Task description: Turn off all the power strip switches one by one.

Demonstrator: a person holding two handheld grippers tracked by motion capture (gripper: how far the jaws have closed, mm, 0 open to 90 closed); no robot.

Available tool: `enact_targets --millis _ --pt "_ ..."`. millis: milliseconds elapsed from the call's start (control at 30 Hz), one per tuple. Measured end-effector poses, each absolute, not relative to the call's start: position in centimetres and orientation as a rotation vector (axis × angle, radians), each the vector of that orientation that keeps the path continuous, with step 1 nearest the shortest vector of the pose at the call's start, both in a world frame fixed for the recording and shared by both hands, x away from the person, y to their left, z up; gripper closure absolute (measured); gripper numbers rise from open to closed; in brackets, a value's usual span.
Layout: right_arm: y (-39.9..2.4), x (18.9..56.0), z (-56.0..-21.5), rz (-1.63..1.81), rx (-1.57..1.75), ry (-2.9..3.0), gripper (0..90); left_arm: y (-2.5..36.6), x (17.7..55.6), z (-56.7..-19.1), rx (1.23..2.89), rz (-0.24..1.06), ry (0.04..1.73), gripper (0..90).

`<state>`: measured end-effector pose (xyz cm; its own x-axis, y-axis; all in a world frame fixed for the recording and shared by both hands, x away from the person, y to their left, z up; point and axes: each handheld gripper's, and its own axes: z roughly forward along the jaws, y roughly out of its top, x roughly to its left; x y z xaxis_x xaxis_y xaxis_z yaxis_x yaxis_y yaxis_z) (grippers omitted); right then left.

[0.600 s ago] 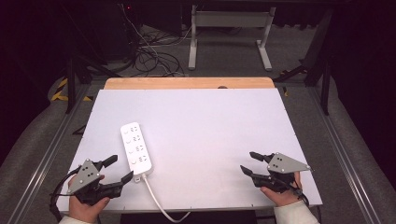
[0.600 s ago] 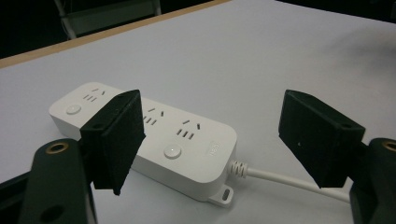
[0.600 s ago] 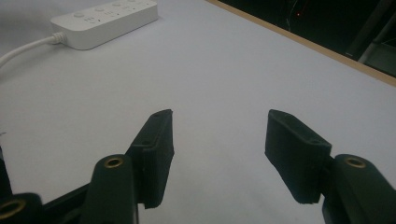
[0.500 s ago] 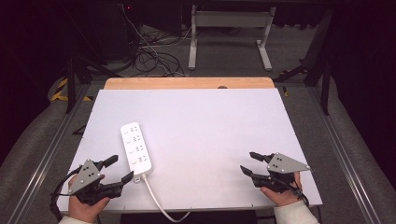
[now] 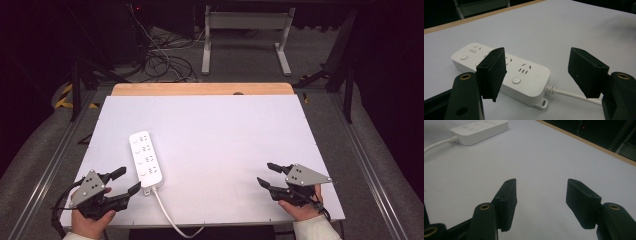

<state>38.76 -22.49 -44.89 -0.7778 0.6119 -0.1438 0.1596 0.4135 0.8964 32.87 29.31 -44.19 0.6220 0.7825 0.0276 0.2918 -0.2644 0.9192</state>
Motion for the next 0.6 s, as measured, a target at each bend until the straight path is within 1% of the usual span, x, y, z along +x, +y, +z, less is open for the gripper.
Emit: enact_targets --millis 133,467,600 --pt "-22.5 38.8 -44.9 1.337 0.658 2.219 42.8 29.2 32.8 -44.1 1.858 0.645 0.852 33.9" --pt "-22.4 38.8 -45.0 1.335 0.663 2.221 42.8 29.0 33.9 -43.3 1.868 0.613 0.866 36.8" --pt "-22.3 38.8 -45.0 1.327 0.66 2.226 42.7 28.9 34.6 -43.0 1.906 0.618 0.87 37.0"
